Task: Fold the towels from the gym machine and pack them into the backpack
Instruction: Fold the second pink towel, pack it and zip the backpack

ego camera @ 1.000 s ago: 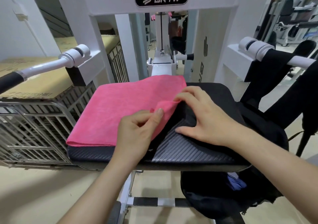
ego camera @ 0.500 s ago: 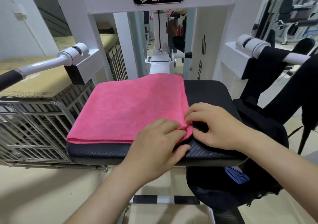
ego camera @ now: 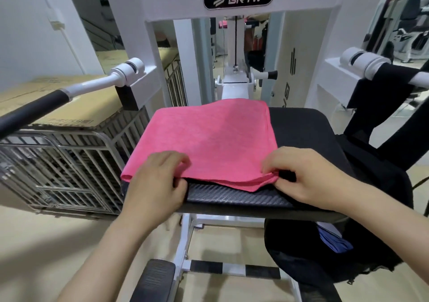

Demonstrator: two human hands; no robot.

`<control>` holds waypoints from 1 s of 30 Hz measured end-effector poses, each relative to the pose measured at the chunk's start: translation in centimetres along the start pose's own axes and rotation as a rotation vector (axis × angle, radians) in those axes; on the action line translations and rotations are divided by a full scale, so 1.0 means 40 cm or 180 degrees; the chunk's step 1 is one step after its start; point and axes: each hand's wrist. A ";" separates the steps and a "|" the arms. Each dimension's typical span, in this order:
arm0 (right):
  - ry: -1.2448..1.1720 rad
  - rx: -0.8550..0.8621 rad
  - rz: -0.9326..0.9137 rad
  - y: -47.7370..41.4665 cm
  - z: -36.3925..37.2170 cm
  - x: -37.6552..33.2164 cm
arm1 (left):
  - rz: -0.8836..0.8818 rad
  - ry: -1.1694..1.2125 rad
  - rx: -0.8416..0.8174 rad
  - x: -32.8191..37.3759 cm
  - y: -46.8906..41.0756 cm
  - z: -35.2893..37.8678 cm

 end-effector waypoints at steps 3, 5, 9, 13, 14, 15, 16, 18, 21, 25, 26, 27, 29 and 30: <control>-0.0147 0.0152 0.0514 -0.007 -0.002 0.000 | -0.0512 -0.0289 0.0248 -0.089 0.006 -0.036; -0.0201 0.0138 0.0758 -0.006 -0.005 -0.010 | -0.0553 -0.0242 0.0342 -0.122 0.025 -0.059; -0.0575 -0.0045 0.1175 0.029 -0.037 -0.042 | -0.0227 0.0289 0.0464 -0.141 0.100 -0.082; -0.1562 0.0226 0.1342 0.050 -0.065 -0.067 | -0.0722 0.1651 0.0216 -0.133 0.107 -0.127; -0.1918 0.0457 0.1333 0.043 -0.070 -0.076 | -0.0703 0.1966 0.0125 -0.126 0.096 -0.147; -0.2286 0.0732 0.1298 0.030 -0.075 -0.088 | -0.0606 0.2224 0.0044 -0.113 0.083 -0.170; -0.2650 0.1020 0.1257 0.013 -0.086 -0.105 | -0.0507 0.2459 0.0040 -0.100 0.067 -0.197; -0.3257 0.1494 0.1130 -0.022 -0.123 -0.148 | -0.0283 0.2991 0.0047 -0.087 0.035 -0.249; -0.3831 0.1696 0.0576 -0.060 -0.206 -0.233 | -0.0076 0.3892 -0.0188 -0.080 -0.008 -0.326; -0.4858 0.1557 -0.0457 -0.108 -0.280 -0.346 | -0.0195 0.4644 -0.0008 -0.032 -0.060 -0.376; -0.5157 0.1324 -0.0757 -0.127 -0.277 -0.374 | -0.0074 0.4683 0.0035 -0.004 -0.071 -0.388; -0.5393 0.1035 -0.0953 -0.149 -0.266 -0.400 | 0.0163 0.4678 0.0005 0.042 -0.075 -0.399; -0.5782 0.0473 -0.0917 -0.193 -0.229 -0.444 | 0.0555 0.4693 -0.0323 0.136 -0.080 -0.416; -0.5919 0.0286 -0.0794 -0.208 -0.211 -0.459 | 0.0813 0.4626 -0.0414 0.178 -0.075 -0.420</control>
Point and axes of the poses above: each hand's wrist, its own y-axis away from the middle knuckle, its own z-axis out of the palm, x = y × z, and after that the axes turned 3 degrees about x, right-handed
